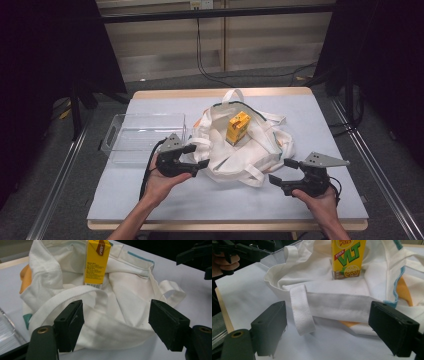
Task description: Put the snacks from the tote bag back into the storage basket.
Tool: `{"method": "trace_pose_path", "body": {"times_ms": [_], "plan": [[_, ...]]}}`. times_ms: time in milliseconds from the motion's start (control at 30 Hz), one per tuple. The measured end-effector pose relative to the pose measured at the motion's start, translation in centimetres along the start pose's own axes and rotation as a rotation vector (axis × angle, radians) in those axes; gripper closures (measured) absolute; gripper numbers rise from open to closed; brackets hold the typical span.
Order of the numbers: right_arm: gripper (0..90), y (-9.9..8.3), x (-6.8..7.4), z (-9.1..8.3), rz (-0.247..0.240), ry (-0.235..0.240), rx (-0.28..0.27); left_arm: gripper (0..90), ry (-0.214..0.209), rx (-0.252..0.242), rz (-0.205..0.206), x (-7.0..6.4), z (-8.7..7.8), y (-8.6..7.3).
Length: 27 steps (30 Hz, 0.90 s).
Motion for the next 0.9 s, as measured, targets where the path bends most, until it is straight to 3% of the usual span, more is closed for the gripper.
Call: {"method": "trace_pose_path", "body": {"times_ms": [167, 333, 400, 500, 700, 900], "plan": [[14.7, -0.1, 0.1, -0.5, -0.009, 0.001, -0.012, 30.0, -0.021, -0.013, -0.006, -0.5, 1.2, 1.2], [14.8, -0.2, 0.0, -0.5, -0.011, 0.003, -0.009, 31.4, -0.041, -0.021, 0.025, -1.0, 2.5, 2.6], [14.9, -0.2, 0.0, -0.4, -0.006, 0.004, -0.010, 32.2, -0.058, -0.036, 0.005, -1.1, 2.9, 3.4], [14.8, -0.3, 0.0, -0.3, 0.000, 0.011, -0.008, 32.9, -0.034, -0.033, 0.031, -0.9, 3.6, 4.2], [14.8, -0.4, 0.2, -0.2, -0.020, 0.019, 0.000, 33.5, -0.035, -0.036, 0.015, -0.1, 4.9, 5.2], [14.8, -0.6, -0.1, 0.0, -0.009, 0.017, 0.008, 34.4, -0.021, -0.034, 0.004, 0.5, 5.9, 6.5]]}}
Point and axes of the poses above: each handheld gripper's, and its own axes: z roughly forward along the jaws, y roughly out of its top, x roughly to its left, the point moved 6 cm from there along z, roughly forward along the jaws, and after that the axes turned 4 degrees about y, right-handed, at the moved point
